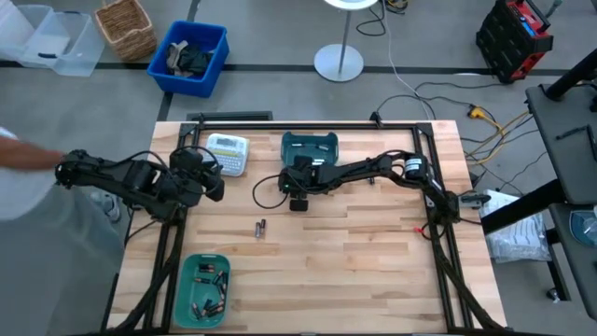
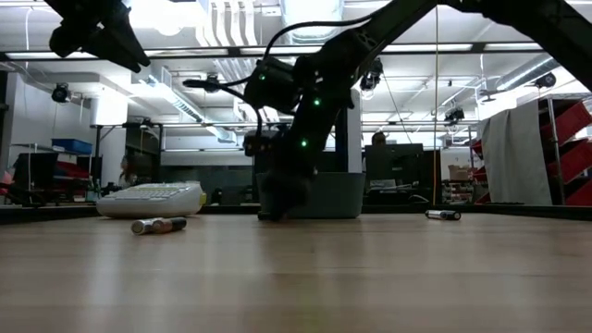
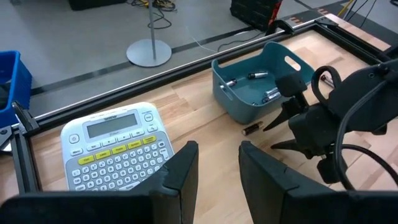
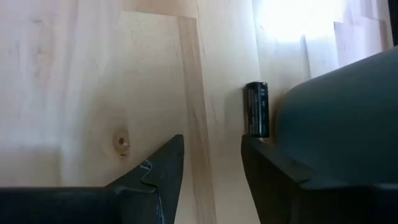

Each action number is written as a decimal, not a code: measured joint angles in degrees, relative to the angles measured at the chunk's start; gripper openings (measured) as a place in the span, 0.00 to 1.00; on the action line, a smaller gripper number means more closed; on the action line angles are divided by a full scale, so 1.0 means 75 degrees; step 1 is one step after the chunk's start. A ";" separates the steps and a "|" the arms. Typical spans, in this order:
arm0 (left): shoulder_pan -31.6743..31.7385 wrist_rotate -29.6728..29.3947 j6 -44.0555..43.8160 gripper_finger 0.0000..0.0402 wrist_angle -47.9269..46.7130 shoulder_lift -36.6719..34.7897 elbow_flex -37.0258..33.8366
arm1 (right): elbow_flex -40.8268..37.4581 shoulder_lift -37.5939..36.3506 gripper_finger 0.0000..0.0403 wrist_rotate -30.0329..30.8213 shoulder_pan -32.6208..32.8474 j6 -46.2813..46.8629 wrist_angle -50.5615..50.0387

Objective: Sort batteries
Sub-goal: Put the brown battery into the green bin

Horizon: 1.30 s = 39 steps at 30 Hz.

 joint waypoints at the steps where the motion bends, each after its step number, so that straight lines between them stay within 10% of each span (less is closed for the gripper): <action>1: -0.0003 0.0000 0.0000 0.24 -0.0003 0.0000 0.0000 | -0.0005 -0.0034 0.38 -0.0013 0.0012 -0.0003 -0.0016; 39: -0.0001 -0.0207 0.0169 0.24 -0.0006 0.0006 0.0000 | 0.0057 0.0035 0.38 -0.0222 -0.0245 0.0199 0.0413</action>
